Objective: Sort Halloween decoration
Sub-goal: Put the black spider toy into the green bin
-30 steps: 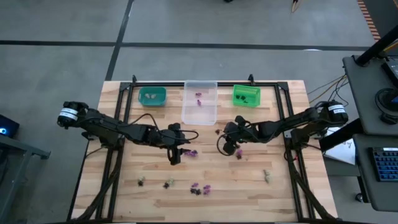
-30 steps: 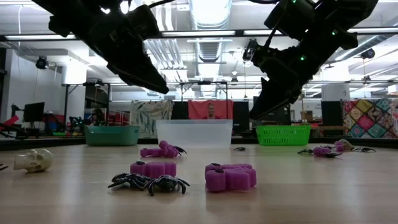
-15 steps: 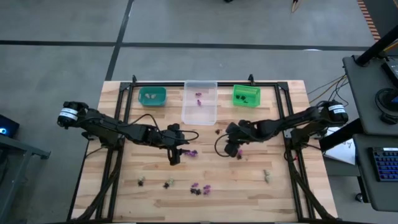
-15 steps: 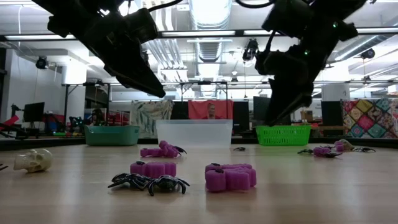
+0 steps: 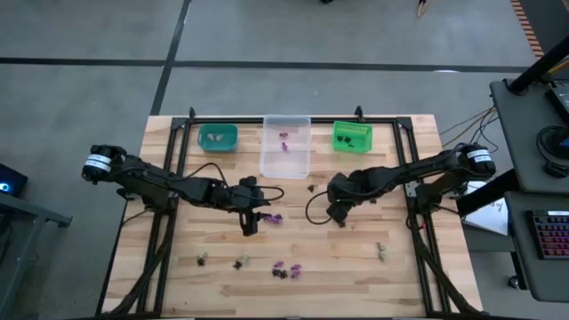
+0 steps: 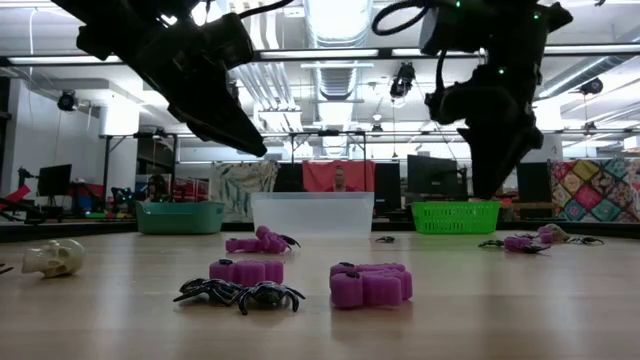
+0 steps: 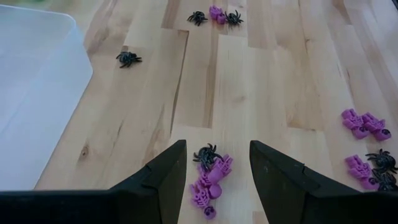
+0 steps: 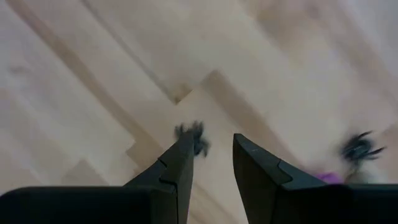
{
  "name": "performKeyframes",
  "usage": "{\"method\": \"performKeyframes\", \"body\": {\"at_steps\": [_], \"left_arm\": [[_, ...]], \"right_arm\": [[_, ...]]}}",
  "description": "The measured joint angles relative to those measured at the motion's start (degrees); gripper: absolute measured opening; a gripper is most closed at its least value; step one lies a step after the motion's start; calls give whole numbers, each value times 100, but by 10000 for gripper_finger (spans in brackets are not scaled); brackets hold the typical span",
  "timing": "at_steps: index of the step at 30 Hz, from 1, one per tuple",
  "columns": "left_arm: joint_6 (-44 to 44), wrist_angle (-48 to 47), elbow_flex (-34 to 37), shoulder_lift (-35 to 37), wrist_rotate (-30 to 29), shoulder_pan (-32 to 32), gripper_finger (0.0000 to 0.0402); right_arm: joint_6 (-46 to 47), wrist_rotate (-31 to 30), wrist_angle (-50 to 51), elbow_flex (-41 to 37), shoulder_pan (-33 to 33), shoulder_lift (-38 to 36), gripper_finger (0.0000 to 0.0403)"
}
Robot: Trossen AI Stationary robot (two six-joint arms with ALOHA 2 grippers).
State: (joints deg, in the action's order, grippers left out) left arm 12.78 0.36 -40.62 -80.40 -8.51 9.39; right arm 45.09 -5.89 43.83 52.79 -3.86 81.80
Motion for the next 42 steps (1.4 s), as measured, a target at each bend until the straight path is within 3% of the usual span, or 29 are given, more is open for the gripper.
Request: {"method": "performKeyframes", "body": {"at_steps": [4,14,22,32,37,42], "left_arm": [[0,4,-1,0,-1,0,159],[0,4,-2,2,-8,0,159],[-22,72,-4,2,-11,0,159],[-86,748,-4,-62,-15,0,159],[-244,1288,-4,-264,-64,0,159],[-442,2166,0,-664,-158,0,159]], "right_arm": [[34,319,14,-15,-7,358,95],[-164,305,-12,275,-39,1128,56],[-709,-162,-483,684,-63,1401,43],[-1941,-320,-829,960,-85,814,43],[-2880,-310,-1357,348,-149,260,43],[-3701,-284,-2500,-706,-327,-328,43]]}}
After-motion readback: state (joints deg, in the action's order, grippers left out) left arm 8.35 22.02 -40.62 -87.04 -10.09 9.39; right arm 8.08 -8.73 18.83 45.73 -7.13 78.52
